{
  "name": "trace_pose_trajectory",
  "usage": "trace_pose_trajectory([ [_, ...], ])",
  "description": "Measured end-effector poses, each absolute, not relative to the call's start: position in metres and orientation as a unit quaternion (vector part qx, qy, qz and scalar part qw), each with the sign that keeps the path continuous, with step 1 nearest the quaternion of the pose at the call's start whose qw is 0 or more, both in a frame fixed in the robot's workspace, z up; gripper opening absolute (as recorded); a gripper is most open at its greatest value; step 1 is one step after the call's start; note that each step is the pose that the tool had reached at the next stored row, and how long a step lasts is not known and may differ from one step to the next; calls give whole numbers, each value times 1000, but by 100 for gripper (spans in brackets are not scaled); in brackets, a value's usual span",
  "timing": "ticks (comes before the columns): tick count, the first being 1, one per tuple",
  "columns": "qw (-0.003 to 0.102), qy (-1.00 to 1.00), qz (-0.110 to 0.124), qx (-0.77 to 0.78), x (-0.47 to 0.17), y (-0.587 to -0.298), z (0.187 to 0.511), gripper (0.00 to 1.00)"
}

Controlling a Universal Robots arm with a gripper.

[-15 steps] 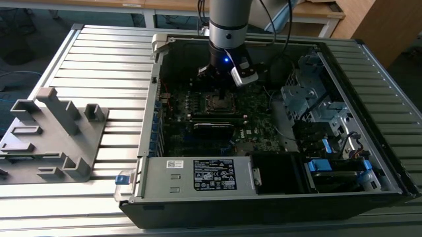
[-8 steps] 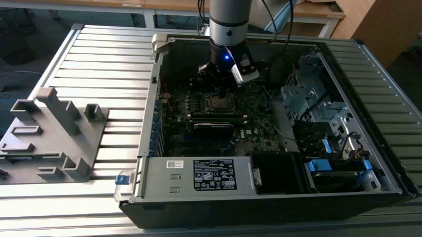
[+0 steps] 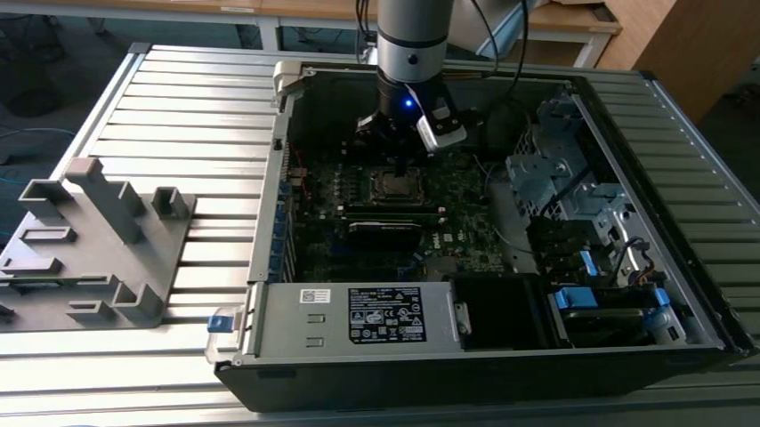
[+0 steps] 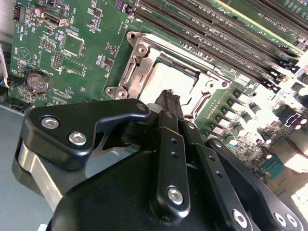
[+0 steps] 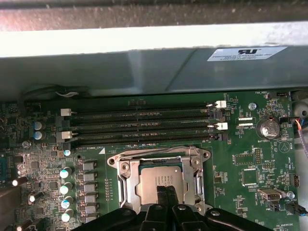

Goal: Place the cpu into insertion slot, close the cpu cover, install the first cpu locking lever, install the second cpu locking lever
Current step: 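Install the second cpu locking lever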

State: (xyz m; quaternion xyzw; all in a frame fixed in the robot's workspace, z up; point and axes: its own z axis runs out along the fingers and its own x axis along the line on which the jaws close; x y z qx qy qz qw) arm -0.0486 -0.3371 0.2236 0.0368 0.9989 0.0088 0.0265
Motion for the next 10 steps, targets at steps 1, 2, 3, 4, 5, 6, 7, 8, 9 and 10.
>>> trace_pose_trajectory([
  [1,27,999,9,37,-49,-337,224,11],
  [2,27,999,9,37,-49,-337,224,11],
  [3,27,999,9,37,-49,-337,224,11],
  [4,26,999,9,37,-49,-337,224,11],
  [5,26,999,9,37,-49,-337,225,11],
  [6,26,999,9,37,-49,-337,225,11],
  [7,26,999,9,37,-49,-337,226,11],
  [8,26,999,9,37,-49,-337,227,11],
  [9,26,999,9,37,-49,-337,228,11],
  [10,26,999,9,37,-49,-337,228,11],
])
